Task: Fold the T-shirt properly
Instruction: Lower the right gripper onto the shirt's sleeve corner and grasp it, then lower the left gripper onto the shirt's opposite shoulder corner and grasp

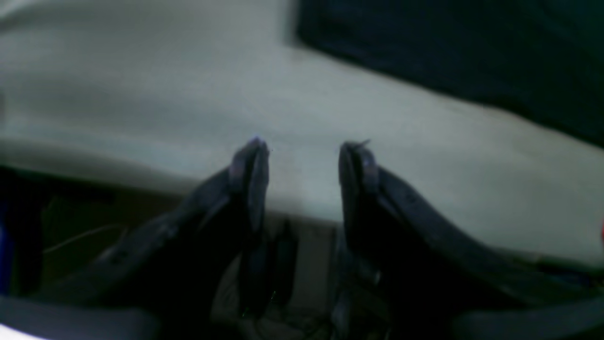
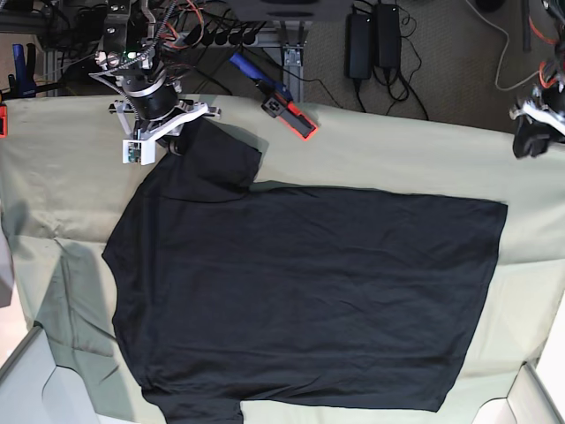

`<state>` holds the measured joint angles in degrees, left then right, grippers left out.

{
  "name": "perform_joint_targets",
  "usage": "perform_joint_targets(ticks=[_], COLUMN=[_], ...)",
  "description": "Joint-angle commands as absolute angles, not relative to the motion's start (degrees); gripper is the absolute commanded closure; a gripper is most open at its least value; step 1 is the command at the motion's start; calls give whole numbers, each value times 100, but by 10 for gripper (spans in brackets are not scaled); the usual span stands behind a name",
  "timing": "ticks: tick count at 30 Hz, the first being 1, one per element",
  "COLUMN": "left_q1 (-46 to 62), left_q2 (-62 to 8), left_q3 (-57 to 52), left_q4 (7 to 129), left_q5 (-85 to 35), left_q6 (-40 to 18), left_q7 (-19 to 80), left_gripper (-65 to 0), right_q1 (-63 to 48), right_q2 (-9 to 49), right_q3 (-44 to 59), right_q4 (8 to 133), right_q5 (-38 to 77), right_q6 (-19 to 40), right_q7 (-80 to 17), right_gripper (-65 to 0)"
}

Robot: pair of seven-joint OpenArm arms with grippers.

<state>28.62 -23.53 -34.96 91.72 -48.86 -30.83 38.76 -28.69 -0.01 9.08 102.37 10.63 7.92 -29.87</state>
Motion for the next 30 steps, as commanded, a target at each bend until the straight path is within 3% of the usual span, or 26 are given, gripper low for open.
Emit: perform_joint_targets(ticks=[1,5,10,16,30], left_q1=[2707,2132,1500,602,298], left_q2=[-2497,-2543,-2735,-2875,-2825], left_q3=[-3548,-3538,-3385,-3223,-2687], left_q4=[9074,8246,7175,6187,6077], left_q5=[-5022,-5253,-5579,-5942,-6224], left_q6=[-3109,-3131,-3240,-3332,-3498], left_q7=[3780,3898,3933,4187,4456], left_gripper=[-286,-290,-383,-385,-385], right_q1=[-2926,-2923,-2923,-2921,-2921], right_q2=[16,16,16,14,14], right_q3=[904,904,904,904,904], right_q4=[10232,10232,10232,10232,10232], right_q5=[952,886,875,823,624], right_q6=[943,943,943,943,941], right_q7=[-3347,-3345,-3343,-3341,-3343], right_gripper=[0,0,0,0,0])
